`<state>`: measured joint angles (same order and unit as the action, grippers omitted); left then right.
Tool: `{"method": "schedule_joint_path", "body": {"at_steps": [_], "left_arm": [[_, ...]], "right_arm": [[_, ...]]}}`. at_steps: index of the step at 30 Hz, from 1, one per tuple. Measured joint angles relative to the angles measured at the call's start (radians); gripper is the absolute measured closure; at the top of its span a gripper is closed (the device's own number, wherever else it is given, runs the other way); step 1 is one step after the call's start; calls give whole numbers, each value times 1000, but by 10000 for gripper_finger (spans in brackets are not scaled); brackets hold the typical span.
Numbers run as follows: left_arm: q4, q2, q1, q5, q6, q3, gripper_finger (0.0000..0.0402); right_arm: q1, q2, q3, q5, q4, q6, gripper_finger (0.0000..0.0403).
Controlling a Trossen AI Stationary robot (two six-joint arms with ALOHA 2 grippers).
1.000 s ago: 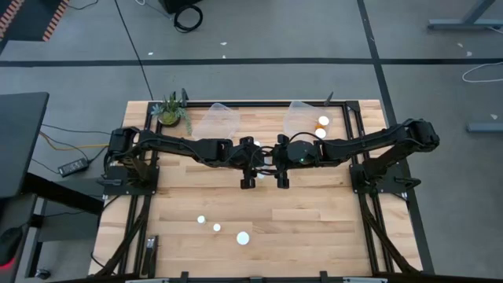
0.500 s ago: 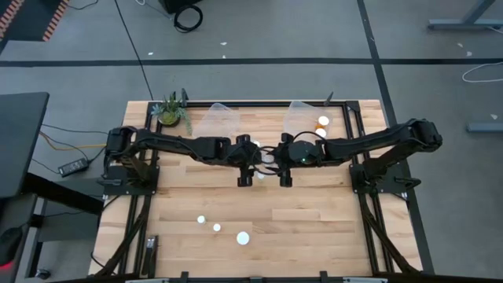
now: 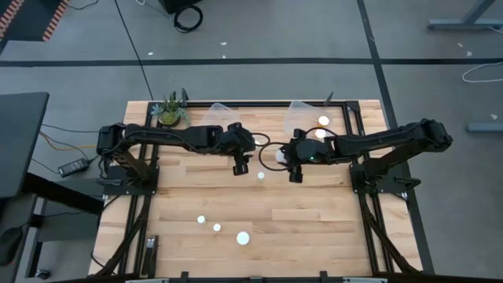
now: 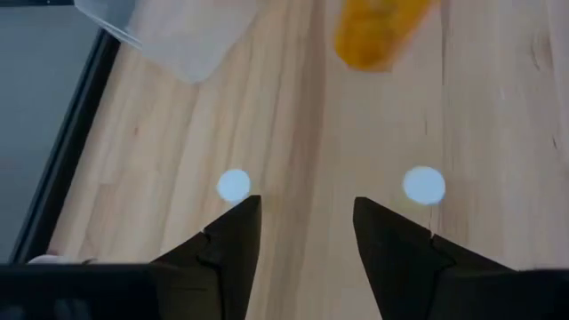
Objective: Pick and place medicine bottles into bin by pill shape (circle, oval)
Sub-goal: Put the large orange capsule bottle into the right transparent bin
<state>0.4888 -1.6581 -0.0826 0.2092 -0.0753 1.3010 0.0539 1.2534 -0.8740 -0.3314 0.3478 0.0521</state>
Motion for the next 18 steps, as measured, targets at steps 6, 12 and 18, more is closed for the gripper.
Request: {"method": "schedule_joint_path", "body": {"at_steps": [6,12,18], "left_arm": [[-8,-4,5,0,-13,0,214],[24,-4,8,-1,-13,0,214],[81,-4,8,-1,10,0,216]], "right_arm": [[-50,-31,1,-114,92,7,162],[-178,-70,1,-114,118,62,162],[-320,-79,1,-37,117,107,162]]}}
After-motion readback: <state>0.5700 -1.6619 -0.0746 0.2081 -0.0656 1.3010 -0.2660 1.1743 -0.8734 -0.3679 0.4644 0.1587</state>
